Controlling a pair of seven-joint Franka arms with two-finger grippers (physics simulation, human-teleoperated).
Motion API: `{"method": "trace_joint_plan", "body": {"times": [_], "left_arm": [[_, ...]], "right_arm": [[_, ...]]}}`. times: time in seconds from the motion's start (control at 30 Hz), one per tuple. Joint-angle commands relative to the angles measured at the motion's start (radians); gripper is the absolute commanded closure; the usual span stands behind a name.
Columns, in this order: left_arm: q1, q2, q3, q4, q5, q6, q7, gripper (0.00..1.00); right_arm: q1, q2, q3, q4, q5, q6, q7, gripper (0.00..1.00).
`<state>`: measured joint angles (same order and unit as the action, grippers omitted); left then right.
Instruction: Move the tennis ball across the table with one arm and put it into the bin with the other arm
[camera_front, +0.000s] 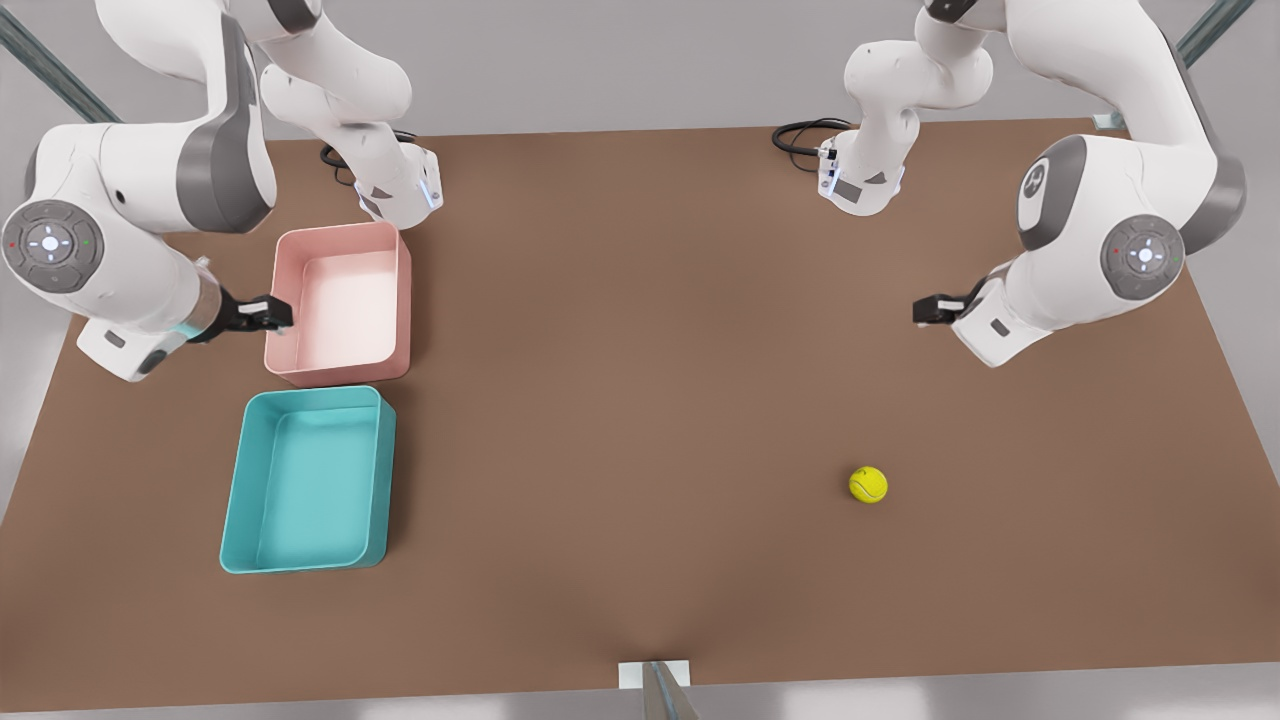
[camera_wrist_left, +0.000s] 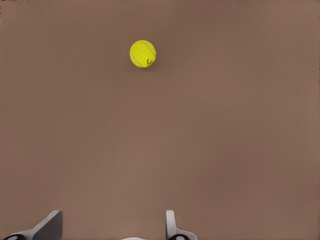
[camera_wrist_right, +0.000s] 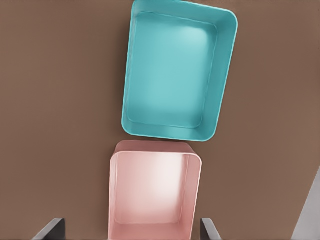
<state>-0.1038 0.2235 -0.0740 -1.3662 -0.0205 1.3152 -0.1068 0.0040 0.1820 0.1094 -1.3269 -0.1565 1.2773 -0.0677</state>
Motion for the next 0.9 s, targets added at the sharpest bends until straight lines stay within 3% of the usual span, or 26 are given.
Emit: {"method": "trace_joint_plan", "body": {"times": [0.0,0.03,0.07,0.1,0.13,0.3,0.4,0.5,0.57,0.87], "left_arm": [[-0.001,-0.001,0.0,-0.001,-0.01,0.047,-0.125,0.0],[-0.001,-0.001,0.002,-0.001,-0.013,0.047,-0.126,0.0],[0.001,0.003,0.002,-0.001,-0.012,0.049,-0.122,0.07],[0.003,0.019,0.002,-0.002,-0.006,0.055,-0.01,0.75],[0.016,0.048,0.003,-0.014,-0.004,0.172,0.247,0.79],[0.099,0.298,-0.006,-0.04,-0.013,0.625,0.97,0.79],[0.115,0.421,-0.02,-0.036,-0.01,0.679,1.314,0.79],[0.107,0.459,-0.017,-0.031,0.005,0.714,1.72,0.79],[0.099,0.479,-0.018,-0.036,0.125,0.728,1.875,0.79],[0.104,0.53,-0.018,-0.116,0.171,0.848,1.897,0.79]], "right_arm": [[-0.004,-0.006,0.001,-0.011,-0.012,0.088,0.025,0.0],[-0.002,-0.006,-0.007,-0.012,-0.011,0.086,0.023,0.0],[-0.002,-0.006,-0.01,-0.015,-0.009,0.086,0.025,0.0],[-0.018,0.008,-0.01,-0.014,0.011,0.082,0.023,0.0],[-0.021,0.022,-0.011,-0.017,0.012,0.085,0.022,0.0],[-0.047,0.043,-0.01,-0.028,0.029,0.159,0.008,0.0],[-0.042,0.051,-0.008,-0.012,0.028,0.116,0.009,0.0],[-0.036,0.039,0.0,-0.023,0.048,0.076,-0.015,0.0],[-0.032,0.04,0.001,-0.025,0.046,0.07,-0.023,0.0],[-0.032,0.045,0.001,-0.025,0.072,0.063,-0.026,0.0]]}}
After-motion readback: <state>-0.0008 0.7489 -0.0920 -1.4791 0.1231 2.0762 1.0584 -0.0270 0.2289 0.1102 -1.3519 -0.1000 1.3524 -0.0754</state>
